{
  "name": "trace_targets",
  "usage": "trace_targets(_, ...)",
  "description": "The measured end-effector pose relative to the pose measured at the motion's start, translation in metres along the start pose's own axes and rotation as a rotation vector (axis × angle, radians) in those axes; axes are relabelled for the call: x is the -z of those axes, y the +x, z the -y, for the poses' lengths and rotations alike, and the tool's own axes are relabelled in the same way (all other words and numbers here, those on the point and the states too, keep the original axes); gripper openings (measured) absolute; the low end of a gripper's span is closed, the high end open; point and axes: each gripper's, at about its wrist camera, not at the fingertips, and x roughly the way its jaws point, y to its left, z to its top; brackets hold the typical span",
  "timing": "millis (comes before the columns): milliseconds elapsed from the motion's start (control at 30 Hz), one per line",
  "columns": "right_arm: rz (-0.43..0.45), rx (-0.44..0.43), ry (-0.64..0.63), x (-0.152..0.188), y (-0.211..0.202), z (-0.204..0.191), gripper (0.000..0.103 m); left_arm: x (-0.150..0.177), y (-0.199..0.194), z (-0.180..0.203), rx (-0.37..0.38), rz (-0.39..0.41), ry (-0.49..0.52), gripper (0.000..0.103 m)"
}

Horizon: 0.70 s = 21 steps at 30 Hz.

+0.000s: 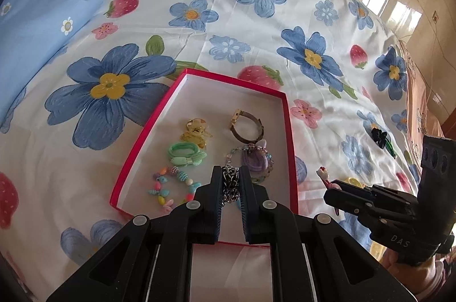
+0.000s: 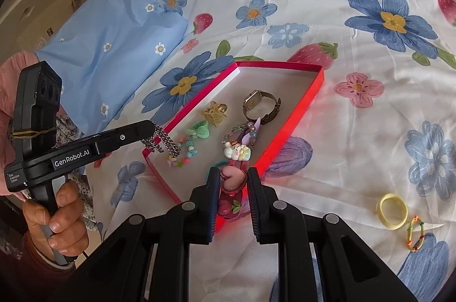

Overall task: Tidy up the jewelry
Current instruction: 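Carry silver chain and pink heart clip into the red box and open both tools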

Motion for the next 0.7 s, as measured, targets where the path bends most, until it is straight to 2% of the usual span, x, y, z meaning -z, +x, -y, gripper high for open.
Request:
trace_targets(400, -0.052, -0.009, -0.048, -0.007, 0.032, -0.019, 0.019, 0.003, 0.025, -0.023, 0.025, -0.034, -0.041, 0.01)
trace_targets(700, -0.135, 0.006, -0.098, -0.01, 0.069, -0.028, 0.019, 0.005, 0.05, -0.046, -0.02, -0.074, -0.08, 0.01)
